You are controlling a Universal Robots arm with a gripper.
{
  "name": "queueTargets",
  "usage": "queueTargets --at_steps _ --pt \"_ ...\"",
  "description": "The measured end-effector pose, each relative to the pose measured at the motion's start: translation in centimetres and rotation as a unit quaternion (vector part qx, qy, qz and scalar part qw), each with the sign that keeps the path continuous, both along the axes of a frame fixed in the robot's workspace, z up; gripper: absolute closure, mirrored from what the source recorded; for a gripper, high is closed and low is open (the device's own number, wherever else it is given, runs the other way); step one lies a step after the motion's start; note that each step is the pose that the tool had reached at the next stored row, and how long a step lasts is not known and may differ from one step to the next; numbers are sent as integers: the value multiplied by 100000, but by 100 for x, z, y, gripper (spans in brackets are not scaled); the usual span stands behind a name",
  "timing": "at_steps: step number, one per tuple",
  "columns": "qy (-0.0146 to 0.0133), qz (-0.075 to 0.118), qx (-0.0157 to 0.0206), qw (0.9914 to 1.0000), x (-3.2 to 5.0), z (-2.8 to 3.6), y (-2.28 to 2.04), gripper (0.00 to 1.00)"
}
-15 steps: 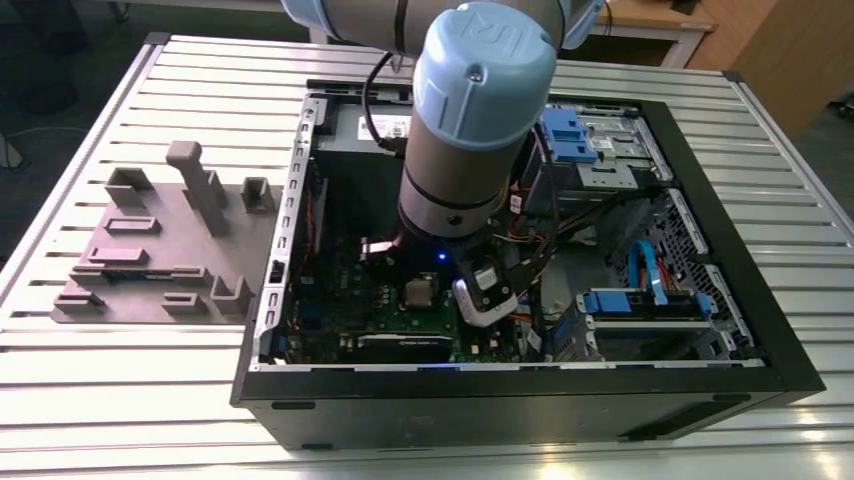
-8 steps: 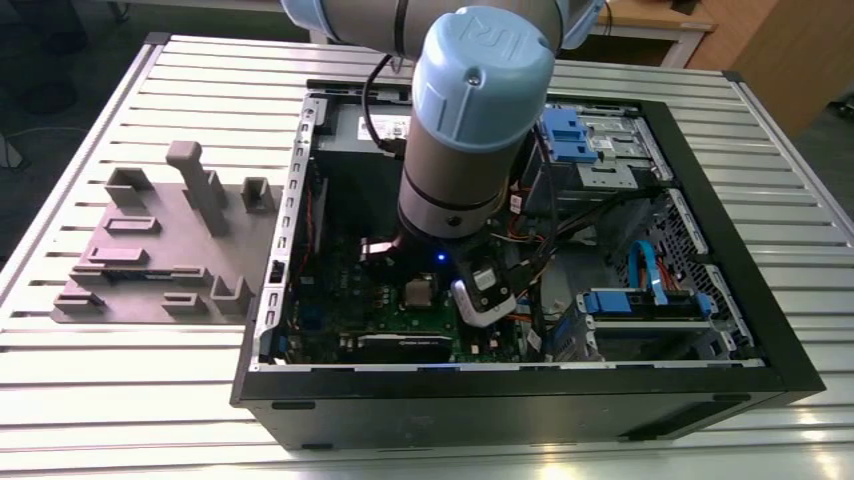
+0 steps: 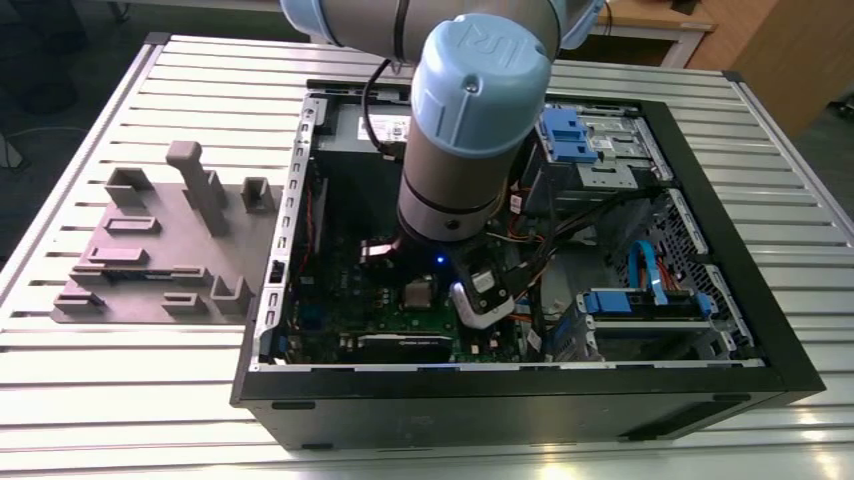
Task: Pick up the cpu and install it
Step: 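Place the cpu into insertion slot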
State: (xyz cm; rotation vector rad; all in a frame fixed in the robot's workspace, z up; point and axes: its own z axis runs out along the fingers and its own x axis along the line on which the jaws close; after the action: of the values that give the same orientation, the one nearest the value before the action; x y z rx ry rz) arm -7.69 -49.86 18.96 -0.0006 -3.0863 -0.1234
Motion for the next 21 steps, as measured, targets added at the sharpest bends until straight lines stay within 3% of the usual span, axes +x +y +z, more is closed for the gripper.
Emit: queueTargets --at_steps 21 --pt "6 -218 6 100000 -27 -7 11 53"
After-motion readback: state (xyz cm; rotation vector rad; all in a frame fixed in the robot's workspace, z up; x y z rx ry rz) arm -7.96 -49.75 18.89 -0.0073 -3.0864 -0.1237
